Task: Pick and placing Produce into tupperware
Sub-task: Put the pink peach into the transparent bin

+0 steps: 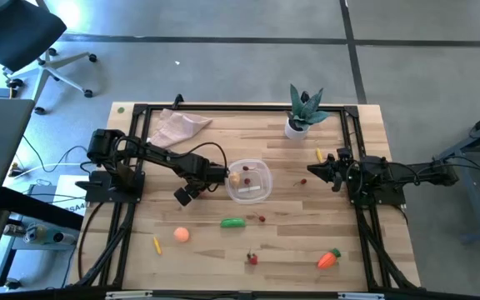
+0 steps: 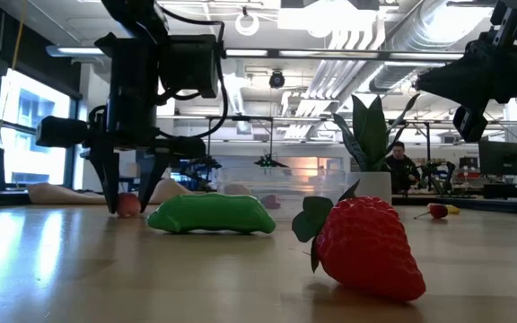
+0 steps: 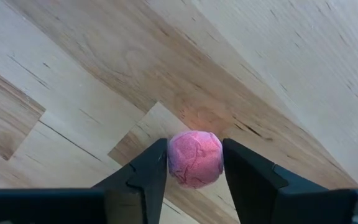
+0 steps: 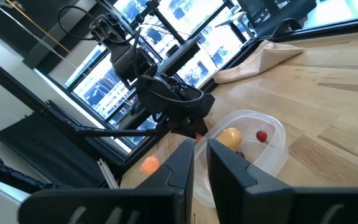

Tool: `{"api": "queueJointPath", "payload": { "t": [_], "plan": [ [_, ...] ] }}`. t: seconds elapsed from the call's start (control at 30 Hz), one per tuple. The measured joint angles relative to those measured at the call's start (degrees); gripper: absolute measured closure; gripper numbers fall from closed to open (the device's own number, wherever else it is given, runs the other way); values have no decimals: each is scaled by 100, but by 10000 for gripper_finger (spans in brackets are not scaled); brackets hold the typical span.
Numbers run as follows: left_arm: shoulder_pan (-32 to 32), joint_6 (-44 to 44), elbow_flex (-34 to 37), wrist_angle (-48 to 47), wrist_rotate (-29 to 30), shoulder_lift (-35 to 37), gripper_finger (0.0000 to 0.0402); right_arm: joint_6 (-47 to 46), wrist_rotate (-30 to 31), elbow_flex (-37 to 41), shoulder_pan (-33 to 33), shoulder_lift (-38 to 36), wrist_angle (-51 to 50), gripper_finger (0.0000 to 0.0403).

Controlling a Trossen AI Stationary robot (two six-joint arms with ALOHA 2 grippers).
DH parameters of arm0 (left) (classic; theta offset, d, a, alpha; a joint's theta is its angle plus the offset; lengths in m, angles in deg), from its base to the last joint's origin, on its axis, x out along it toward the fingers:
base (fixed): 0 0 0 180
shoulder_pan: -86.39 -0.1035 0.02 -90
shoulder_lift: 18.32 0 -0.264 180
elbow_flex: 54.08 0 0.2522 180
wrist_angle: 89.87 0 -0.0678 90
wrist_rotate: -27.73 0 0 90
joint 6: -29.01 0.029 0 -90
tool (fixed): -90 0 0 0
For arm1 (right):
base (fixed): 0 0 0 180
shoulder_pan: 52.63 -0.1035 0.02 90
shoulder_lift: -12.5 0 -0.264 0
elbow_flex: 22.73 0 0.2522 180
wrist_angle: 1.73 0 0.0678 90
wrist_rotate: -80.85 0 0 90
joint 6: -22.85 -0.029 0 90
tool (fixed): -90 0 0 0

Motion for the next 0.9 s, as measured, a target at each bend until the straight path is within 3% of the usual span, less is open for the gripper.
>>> {"api": "queueJointPath", "payload": {
  "t": [0.37,0.6,0.9],
  "plan": [
    [0,-25,-261,-85,-56,0,284,0,-1,0,0,0,0,366],
    [0,53,-1459,-917,180,0,294,0,0,0,0,0,1,366],
    [-1,1351,-2914,-1042,859,-97,289,0,0,0,0,0,1,366]
  ]
}}
